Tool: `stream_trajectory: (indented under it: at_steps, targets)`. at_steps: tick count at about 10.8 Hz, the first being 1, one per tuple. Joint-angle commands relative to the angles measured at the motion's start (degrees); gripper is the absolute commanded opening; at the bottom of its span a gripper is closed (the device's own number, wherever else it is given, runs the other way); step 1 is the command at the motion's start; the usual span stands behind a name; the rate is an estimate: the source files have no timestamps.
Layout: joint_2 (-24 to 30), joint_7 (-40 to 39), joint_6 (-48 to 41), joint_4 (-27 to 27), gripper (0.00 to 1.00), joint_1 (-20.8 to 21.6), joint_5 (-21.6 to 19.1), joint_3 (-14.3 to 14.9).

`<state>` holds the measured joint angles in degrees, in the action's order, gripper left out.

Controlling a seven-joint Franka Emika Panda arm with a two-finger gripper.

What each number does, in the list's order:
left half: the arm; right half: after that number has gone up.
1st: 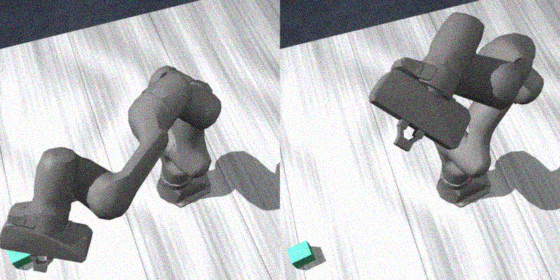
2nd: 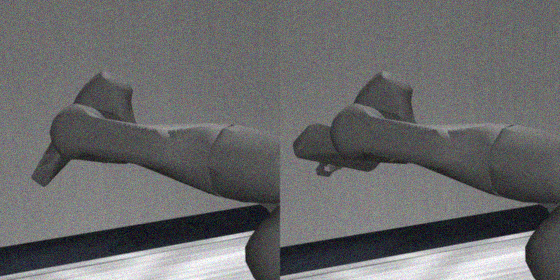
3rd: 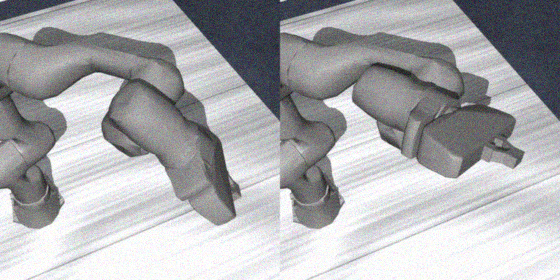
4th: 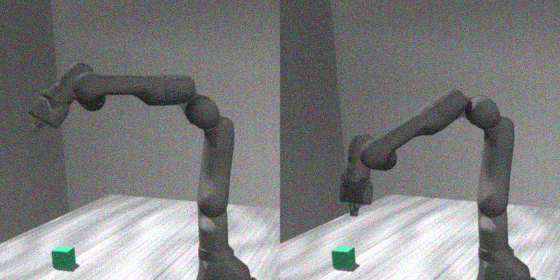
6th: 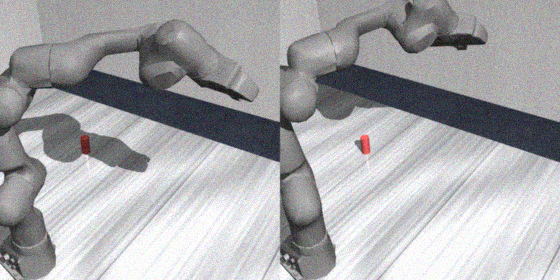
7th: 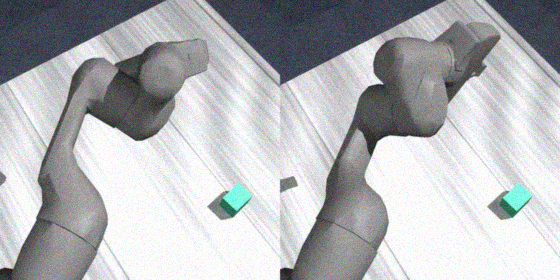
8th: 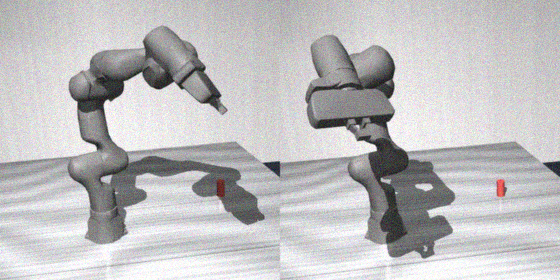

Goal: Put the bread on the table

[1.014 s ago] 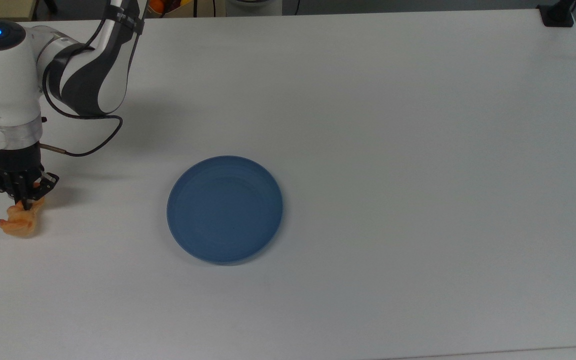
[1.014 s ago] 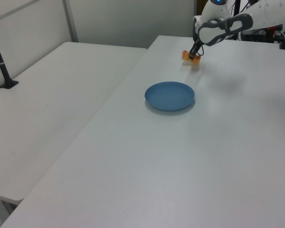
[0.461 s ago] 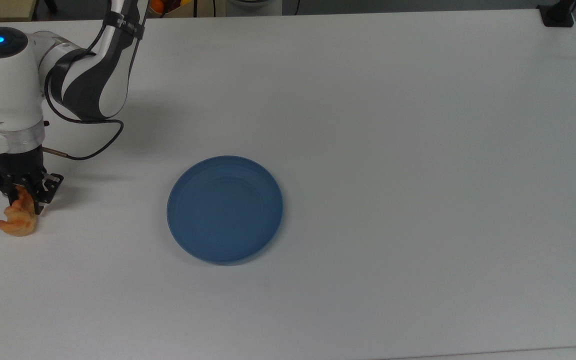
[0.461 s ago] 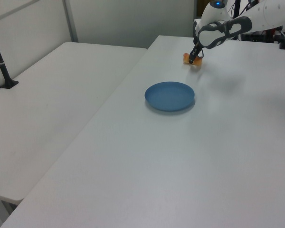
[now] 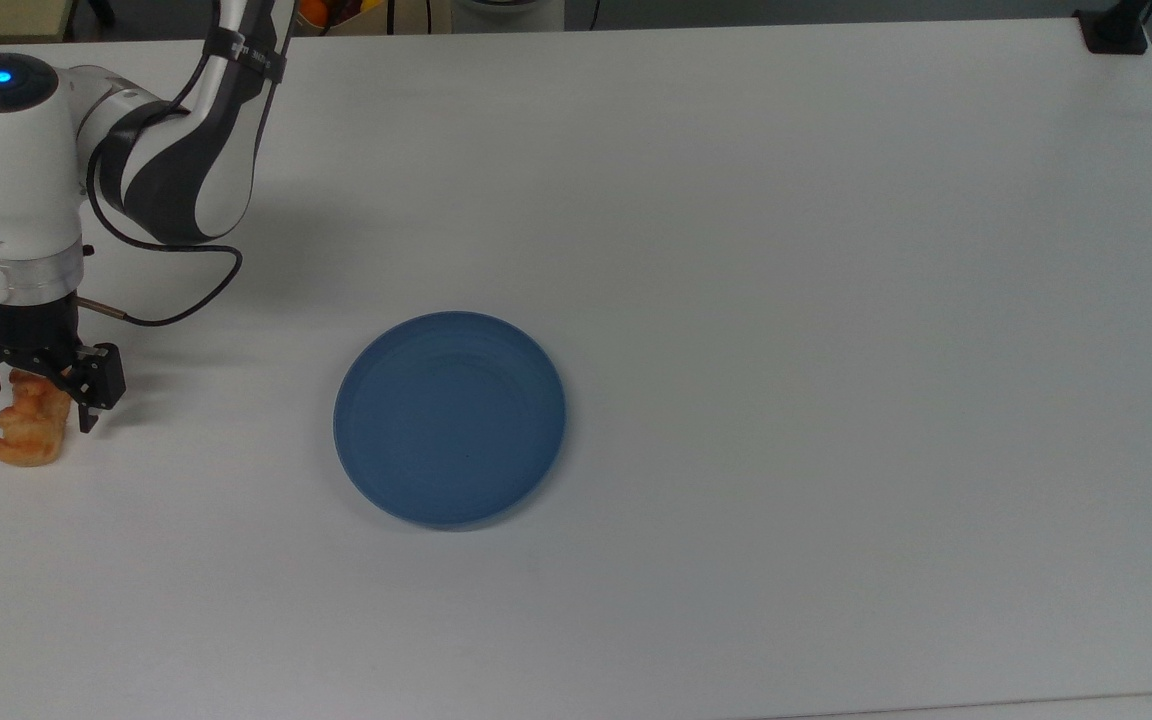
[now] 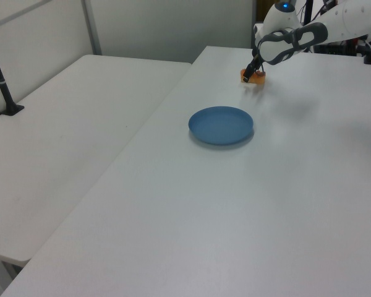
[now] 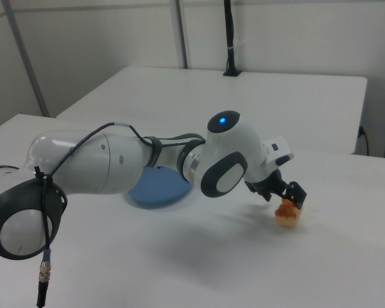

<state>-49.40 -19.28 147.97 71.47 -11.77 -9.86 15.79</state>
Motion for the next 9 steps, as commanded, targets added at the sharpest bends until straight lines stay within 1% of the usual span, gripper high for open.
stream_trajectory:
  at_steps: [1,3,4,5,6,7,8,9]
  targets:
    - [0.88,1.87,1.36,0.43,1.00,-0.19,-1.13,-0.05]
    - [4.82,7.47,0.66,1.04,1.00,-0.01,-1.30,-0.23]
    - [7.80,10.90,0.48,3.48,1.00,0.34,-1.13,-0.32]
    - [12.70,13.19,-0.91,6.72,1.00,0.69,-1.13,-1.01]
    - [16.84,14.52,-5.10,9.19,1.00,1.39,-0.43,-2.24]
    - [21.93,15.67,-10.80,12.26,1.00,3.05,-0.16,-2.60]
    - [27.29,16.81,-15.55,15.95,1.00,5.85,0.88,-2.60]
    - [30.65,17.95,-19.52,17.99,1.00,8.31,2.37,-2.60]
